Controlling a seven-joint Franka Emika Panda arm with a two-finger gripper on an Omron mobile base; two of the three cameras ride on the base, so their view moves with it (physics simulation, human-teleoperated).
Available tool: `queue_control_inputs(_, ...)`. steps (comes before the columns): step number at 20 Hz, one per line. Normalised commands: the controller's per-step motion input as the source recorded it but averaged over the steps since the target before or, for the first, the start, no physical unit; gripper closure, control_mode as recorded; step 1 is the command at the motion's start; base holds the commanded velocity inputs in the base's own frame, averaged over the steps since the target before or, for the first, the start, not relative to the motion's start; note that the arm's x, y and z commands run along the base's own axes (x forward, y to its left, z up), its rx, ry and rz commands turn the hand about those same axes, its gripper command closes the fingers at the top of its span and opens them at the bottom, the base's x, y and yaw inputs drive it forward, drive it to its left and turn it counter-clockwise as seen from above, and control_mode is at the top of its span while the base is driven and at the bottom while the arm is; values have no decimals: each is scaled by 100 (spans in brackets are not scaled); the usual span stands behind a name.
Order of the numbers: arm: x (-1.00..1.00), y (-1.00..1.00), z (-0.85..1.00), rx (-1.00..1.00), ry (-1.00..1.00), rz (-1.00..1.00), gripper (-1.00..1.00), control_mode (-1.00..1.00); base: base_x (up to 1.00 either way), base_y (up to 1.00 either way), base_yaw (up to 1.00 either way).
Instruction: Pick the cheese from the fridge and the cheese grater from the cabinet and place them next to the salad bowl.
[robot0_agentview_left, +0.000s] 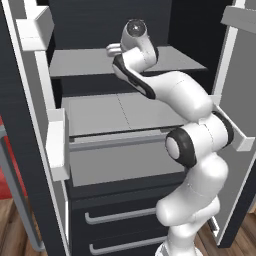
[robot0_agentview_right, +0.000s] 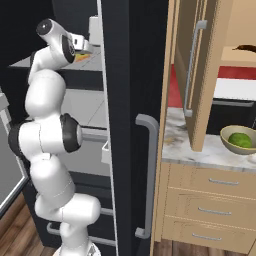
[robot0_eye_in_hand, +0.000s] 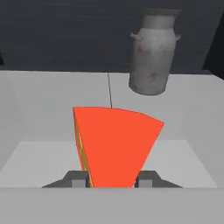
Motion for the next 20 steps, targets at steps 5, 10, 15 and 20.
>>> queue_control_inputs(5,-99,-7,8,5,-8,0,100,-100,0,0,0)
queue_control_inputs(10,-100,-14,0,8,-1,-3,100,-100,0,0,0)
queue_control_inputs(15,-100,-20,6,2,0,-2,100,-100,0,0,0)
queue_control_inputs(20,-100,-23,1,0,0,0,100,-100,0,0,0)
